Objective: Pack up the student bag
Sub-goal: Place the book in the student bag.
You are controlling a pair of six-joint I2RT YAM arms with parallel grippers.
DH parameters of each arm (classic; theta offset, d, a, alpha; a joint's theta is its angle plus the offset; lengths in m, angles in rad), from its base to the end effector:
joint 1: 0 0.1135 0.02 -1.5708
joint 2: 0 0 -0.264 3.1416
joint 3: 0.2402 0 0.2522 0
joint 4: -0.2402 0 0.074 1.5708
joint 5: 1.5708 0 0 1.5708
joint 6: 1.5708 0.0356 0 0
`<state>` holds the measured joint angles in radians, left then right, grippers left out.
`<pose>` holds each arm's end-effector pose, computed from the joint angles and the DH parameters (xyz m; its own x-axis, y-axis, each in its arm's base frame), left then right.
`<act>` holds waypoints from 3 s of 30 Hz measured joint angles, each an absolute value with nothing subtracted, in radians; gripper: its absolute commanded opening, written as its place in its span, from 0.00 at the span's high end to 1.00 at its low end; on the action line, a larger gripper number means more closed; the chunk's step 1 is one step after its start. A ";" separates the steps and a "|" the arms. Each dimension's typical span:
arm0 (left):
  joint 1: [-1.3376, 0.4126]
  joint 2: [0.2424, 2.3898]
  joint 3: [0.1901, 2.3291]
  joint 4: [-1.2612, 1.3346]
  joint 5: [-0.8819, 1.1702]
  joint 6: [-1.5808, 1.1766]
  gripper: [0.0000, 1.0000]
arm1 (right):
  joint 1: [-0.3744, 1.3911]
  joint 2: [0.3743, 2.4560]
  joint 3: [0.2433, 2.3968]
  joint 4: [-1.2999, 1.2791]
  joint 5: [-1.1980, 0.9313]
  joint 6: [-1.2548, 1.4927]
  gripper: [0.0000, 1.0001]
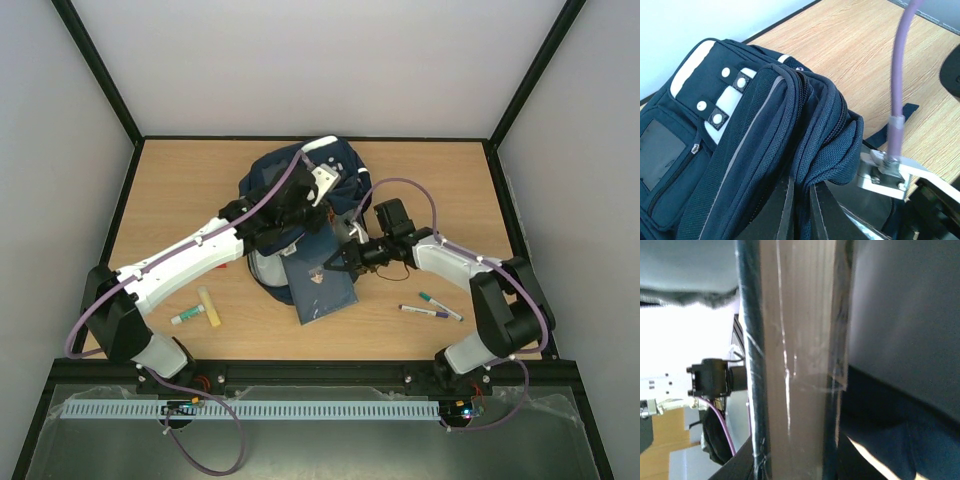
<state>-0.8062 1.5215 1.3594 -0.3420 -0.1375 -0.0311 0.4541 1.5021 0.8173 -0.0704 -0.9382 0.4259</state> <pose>0.2486 -0.2522 0.3441 -0.3538 0.3244 -0.8772 0.6211 0.7828 0.0389 0.2559 0.1569 0.2033 -0.8861 -0.1607 -0.4347 -0.4623 0.3735 0.8042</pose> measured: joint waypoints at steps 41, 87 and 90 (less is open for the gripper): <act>-0.802 1.465 1.320 -0.330 -0.150 -0.006 0.98 | 0.464 1.341 0.939 -0.190 -0.466 0.078 0.54; -0.767 1.460 1.320 -0.331 -0.071 -0.030 0.98 | 1.139 1.633 0.948 -0.046 0.342 -0.715 0.63; -0.767 1.455 1.320 -0.331 -0.070 -0.030 0.98 | 1.137 1.660 0.953 -0.025 0.369 -0.719 0.70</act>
<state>-0.7670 1.4551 1.3201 -0.3313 -0.0700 -0.0303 1.1370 1.6604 0.9531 -0.0246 0.3687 -0.7185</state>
